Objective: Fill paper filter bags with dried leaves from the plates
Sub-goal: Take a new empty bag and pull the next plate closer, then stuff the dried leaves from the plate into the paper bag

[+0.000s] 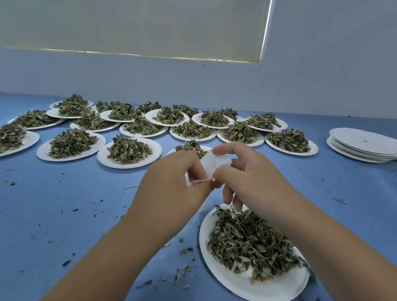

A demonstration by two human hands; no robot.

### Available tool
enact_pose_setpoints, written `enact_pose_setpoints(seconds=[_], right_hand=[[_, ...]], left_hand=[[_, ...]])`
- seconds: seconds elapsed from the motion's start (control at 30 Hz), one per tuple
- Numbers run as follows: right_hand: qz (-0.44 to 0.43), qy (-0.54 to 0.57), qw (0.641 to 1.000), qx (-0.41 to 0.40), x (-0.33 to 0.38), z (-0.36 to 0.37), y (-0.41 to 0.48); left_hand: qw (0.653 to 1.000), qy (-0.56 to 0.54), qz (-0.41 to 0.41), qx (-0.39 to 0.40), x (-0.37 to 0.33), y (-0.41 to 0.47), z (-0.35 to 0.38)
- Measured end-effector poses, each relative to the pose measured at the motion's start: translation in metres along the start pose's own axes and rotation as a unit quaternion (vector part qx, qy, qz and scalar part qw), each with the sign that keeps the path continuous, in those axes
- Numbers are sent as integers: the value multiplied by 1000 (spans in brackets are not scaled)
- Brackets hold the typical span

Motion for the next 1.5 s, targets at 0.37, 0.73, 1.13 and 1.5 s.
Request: enact_pose_setpoints(seconds=[0.37, 0.73, 1.13, 1.5], right_hand=[[17, 25, 1000, 2, -11, -4, 4], [-68, -33, 996, 44, -1, 2, -3], [-42, -53, 997, -42, -9, 5, -5], [-46, -70, 995, 53, -9, -5, -6]], left_hand=[[972, -128, -196, 34, 17, -4, 3], [992, 110, -43, 47, 11, -2, -1], [988, 146, 39, 17, -12, -8, -3], [994, 92, 63, 14, -14, -3, -9]])
Point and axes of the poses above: each hand's wrist, its own y-axis towards the middle knuckle, its own z-axis out of the palm, x = y × z, the point moved 7 cm from there along y, towards the middle knuckle, and after that the axes turned 13 degrees about -x, right-handed, at the moved point
